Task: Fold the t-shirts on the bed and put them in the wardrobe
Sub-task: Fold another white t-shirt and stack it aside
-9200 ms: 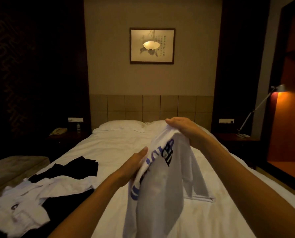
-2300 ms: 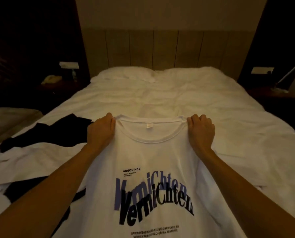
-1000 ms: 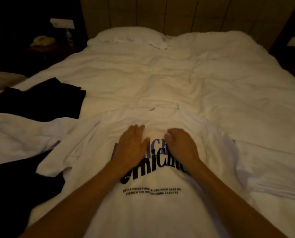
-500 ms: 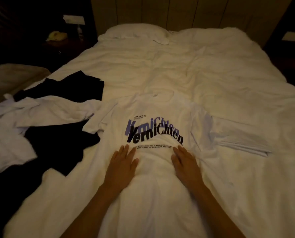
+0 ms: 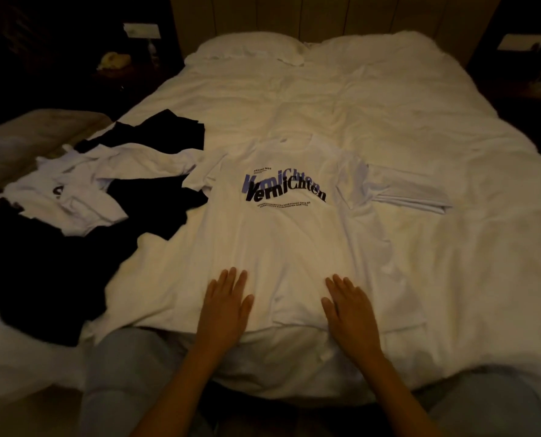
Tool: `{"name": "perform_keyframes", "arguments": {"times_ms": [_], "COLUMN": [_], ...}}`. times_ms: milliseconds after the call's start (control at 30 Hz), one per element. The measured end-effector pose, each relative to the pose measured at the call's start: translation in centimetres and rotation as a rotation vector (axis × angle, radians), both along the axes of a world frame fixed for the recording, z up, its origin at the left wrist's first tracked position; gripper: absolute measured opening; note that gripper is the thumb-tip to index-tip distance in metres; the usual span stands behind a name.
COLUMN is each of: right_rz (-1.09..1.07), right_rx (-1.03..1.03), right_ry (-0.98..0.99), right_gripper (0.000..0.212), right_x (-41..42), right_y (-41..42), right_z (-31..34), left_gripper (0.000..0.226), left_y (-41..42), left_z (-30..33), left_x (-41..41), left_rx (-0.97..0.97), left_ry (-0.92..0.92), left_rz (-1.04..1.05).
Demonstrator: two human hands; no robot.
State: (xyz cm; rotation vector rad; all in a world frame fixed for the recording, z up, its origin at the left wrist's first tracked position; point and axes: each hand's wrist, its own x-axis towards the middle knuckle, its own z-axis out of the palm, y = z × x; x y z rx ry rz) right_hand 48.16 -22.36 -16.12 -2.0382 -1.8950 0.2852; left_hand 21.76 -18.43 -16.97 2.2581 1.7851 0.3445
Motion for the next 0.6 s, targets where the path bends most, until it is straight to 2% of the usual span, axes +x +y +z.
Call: {"name": "perform_keyframes", "arguments": {"times_ms": [67, 167, 300, 367, 400, 467, 500, 600], "right_rz": [-0.005, -0.018, -0.107, -0.232, -0.31, -0.451, -0.504, -0.627], "right_rx": [0.053, 0.09, 0.206, 0.229, 0.236, 0.195, 0.161, 0.116], "right_ry": [-0.009, 0.065, 0.313, 0.482, 0.563, 0.717, 0.805, 1.198], "right_gripper": [0.054, 0.055, 0.049, 0.036, 0.03, 0.029, 0.031, 0.038], "right_x": [-0.1, -0.1, -0.7, -1.1, -1.0, -0.4, -0.1, 0.6], "right_y": [-1.8, -4.2, -7.4, -8.2, -8.4, -8.2, -8.0, -7.4], "right_z": [-0.7, -1.5, -2.1, -1.1, -0.8, -0.8, -0.9, -1.3], "left_gripper": [0.07, 0.069, 0.065, 0.049, 0.039, 0.022, 0.02, 0.03], "left_y": [-1.4, -3.7, -5.6, -6.5, -7.1, -8.1, -8.4, -7.3], "left_z": [-0.6, -1.5, -2.6, -2.4, -2.0, -1.8, -2.0, -2.3], "left_x": [0.0, 0.0, 0.2, 0.6, 1.0, 1.6, 1.7, 1.7], "left_rx": [0.047, 0.118, 0.324, 0.45, 0.448, 0.32, 0.192, -0.338], "left_ry": [0.021, 0.016, -0.093, -0.169, -0.218, -0.392, -0.51, -1.01], "left_rz": [-0.002, -0.003, -0.02, -0.016, 0.009, 0.113, 0.18, 0.474]}}
